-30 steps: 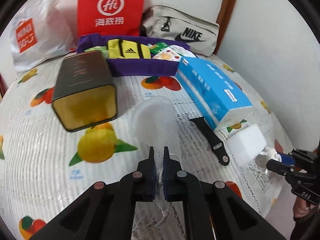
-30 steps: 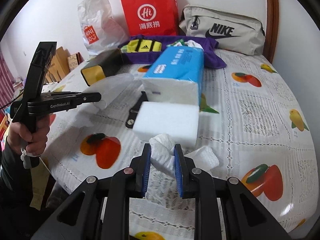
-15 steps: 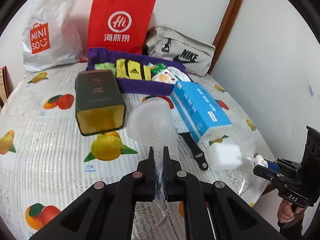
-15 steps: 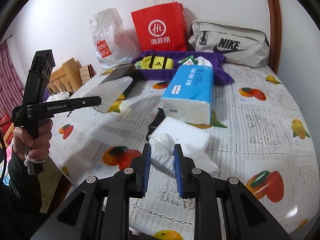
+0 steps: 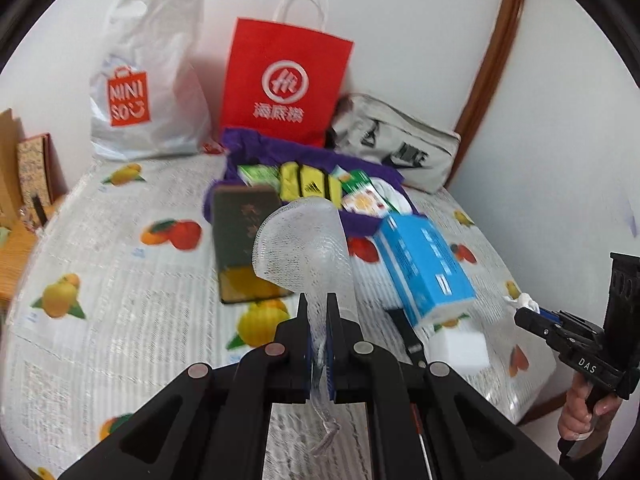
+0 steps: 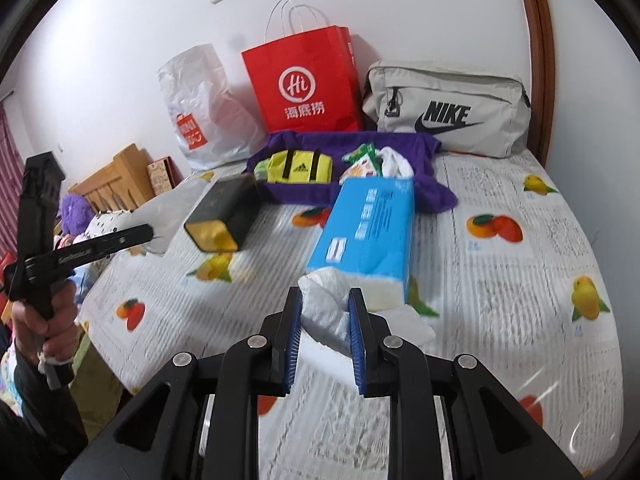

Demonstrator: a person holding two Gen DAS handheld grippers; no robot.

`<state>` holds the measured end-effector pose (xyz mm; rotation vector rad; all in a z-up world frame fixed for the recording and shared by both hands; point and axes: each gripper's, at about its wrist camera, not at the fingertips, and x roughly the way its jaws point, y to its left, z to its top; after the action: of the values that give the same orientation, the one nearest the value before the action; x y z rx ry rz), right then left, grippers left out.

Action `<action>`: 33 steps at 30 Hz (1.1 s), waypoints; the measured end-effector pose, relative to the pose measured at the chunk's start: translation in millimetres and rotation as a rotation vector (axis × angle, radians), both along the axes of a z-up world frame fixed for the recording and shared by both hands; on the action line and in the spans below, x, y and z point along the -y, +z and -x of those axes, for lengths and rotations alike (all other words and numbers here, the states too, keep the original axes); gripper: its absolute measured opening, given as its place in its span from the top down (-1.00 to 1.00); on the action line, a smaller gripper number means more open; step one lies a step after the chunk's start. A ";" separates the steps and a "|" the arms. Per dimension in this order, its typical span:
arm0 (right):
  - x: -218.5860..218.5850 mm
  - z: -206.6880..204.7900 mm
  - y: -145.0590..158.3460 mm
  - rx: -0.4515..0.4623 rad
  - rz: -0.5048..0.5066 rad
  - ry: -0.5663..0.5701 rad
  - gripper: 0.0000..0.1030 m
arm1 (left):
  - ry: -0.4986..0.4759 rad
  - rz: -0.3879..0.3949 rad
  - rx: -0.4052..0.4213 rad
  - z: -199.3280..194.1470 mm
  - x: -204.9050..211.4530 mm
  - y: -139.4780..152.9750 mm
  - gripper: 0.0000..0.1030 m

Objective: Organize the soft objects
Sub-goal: 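Carry the white cloth and mesh bag in both tools to the purple towel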

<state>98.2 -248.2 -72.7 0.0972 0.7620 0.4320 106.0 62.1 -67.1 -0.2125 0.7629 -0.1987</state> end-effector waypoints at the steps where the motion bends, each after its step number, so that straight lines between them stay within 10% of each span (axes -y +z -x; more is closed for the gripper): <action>1: -0.8 -4.4 2.1 0.002 0.006 -0.005 0.57 | 0.015 -0.015 0.008 -2.2 -1.1 3.7 0.89; 33: -23.6 -180.7 31.4 0.011 0.081 -0.035 0.57 | 0.129 -0.127 0.021 -135.6 -3.2 33.8 0.89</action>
<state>278.9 -224.5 -41.3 0.0325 0.7647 0.3677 241.6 65.2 -33.3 -0.1379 0.7352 -0.0302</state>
